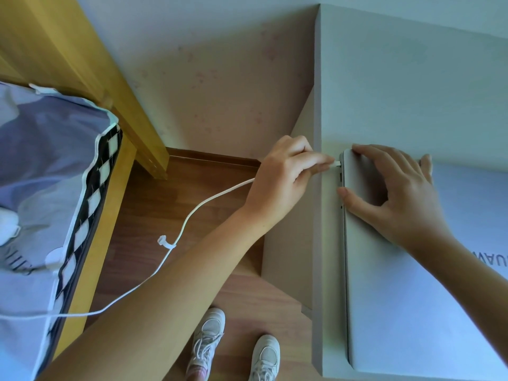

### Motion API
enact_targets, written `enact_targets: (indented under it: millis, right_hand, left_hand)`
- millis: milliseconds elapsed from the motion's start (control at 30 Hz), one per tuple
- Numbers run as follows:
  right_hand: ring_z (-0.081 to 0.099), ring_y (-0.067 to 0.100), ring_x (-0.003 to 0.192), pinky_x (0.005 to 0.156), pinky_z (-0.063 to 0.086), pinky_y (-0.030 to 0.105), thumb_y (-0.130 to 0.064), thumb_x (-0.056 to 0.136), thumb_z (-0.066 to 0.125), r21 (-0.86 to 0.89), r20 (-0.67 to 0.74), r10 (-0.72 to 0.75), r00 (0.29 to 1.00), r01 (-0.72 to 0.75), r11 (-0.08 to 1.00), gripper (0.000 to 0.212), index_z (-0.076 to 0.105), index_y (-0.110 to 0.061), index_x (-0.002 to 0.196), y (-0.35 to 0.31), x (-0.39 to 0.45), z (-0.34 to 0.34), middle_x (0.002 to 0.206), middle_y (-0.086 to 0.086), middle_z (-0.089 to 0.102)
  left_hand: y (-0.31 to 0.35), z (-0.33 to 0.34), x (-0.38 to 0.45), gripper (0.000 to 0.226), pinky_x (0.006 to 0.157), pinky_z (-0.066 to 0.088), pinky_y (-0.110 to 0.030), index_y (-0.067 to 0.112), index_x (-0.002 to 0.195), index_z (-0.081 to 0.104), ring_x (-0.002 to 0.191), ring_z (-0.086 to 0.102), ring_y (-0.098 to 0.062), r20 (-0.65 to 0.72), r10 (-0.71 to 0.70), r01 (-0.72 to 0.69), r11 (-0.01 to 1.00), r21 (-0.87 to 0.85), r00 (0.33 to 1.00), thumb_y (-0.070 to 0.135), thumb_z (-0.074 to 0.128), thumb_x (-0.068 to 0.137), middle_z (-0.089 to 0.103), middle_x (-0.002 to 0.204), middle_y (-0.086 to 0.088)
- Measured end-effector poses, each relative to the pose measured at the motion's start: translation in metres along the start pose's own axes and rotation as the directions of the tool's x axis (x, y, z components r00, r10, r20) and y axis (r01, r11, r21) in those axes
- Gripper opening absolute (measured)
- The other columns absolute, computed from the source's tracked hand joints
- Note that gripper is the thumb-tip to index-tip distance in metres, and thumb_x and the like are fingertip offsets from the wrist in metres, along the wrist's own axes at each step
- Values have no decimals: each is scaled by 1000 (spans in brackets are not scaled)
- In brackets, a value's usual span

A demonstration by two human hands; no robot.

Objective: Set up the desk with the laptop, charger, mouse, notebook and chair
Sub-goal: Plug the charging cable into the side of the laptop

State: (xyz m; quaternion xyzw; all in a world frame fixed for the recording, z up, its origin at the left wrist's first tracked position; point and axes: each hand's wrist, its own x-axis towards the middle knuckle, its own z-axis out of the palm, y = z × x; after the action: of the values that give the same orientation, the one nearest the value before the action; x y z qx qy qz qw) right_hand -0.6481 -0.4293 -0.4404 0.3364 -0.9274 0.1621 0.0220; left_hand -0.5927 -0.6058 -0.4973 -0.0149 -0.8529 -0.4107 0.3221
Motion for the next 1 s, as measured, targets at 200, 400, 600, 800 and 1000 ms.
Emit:
enact_targets:
  millis: [200,400,600,800,1000]
  right_hand:
    - [49,22,121,105,22,65,-62,74,48,1,-5,-4,1000,4,1000,67,50,-23,128,0,0,1,125,-1,57]
    - [47,23,121,105,20,67,-60,73,48,-4,-14,-8,1000,8,1000,67,51,-22,128,0,1,4,124,0,56]
    - [48,25,119,102,21,70,-59,74,48,-20,-22,-23,1000,23,1000,67,51,-20,128,-2,0,4,123,2,56]
    - [48,27,121,102,21,70,-58,73,48,-54,-8,-31,999,30,998,69,51,-18,130,-3,1,7,125,2,57]
    - [44,18,126,108,17,66,-60,77,47,-32,0,14,1000,-14,999,67,49,-23,132,-2,-1,4,130,-3,55]
  left_hand:
    - [3,-1,4,18,62,45,-34,4,93,76,69,51,-23,23,53,-53,999,3,998,5,58,88,59,71,-10]
    - [4,1,10,21,61,46,-37,5,89,76,68,51,-24,37,68,-69,997,21,997,11,56,87,58,69,-10]
    - [2,4,10,8,59,46,-36,4,86,76,67,51,-23,39,62,-64,996,56,997,1,71,81,57,69,-8]
    - [6,1,15,6,60,46,-37,5,84,73,69,54,-24,91,19,-26,997,75,996,10,69,84,60,71,-7]
    - [17,-7,23,7,67,47,-39,10,92,65,80,56,-26,256,54,-130,949,288,965,13,67,86,61,84,-4]
